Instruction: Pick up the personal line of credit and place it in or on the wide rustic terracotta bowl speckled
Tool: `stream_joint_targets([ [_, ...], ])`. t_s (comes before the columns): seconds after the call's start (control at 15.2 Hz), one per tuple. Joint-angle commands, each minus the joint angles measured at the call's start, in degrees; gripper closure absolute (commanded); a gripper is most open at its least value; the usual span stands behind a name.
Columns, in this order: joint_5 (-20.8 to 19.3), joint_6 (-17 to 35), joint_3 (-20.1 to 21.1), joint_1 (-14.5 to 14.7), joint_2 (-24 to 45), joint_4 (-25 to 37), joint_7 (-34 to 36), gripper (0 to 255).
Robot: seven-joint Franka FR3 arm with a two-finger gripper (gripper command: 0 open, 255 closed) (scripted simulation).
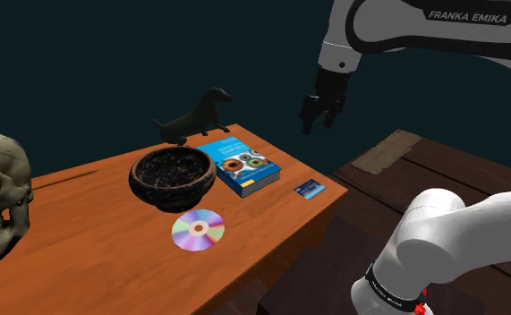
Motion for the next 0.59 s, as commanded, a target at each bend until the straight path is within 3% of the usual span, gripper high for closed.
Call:
stream_joint_targets([
  [0.0,0.00,0.00,0.00,0.00,0.00,0.00,0.00,0],
  [0.26,11.38,-2.34,-0.36,-8.21,0.56,-5.43,23.62,0],
  [0.53,24.83,-1.16,0.61,-15.95,-3.87,-15.46,48.00,0],
])
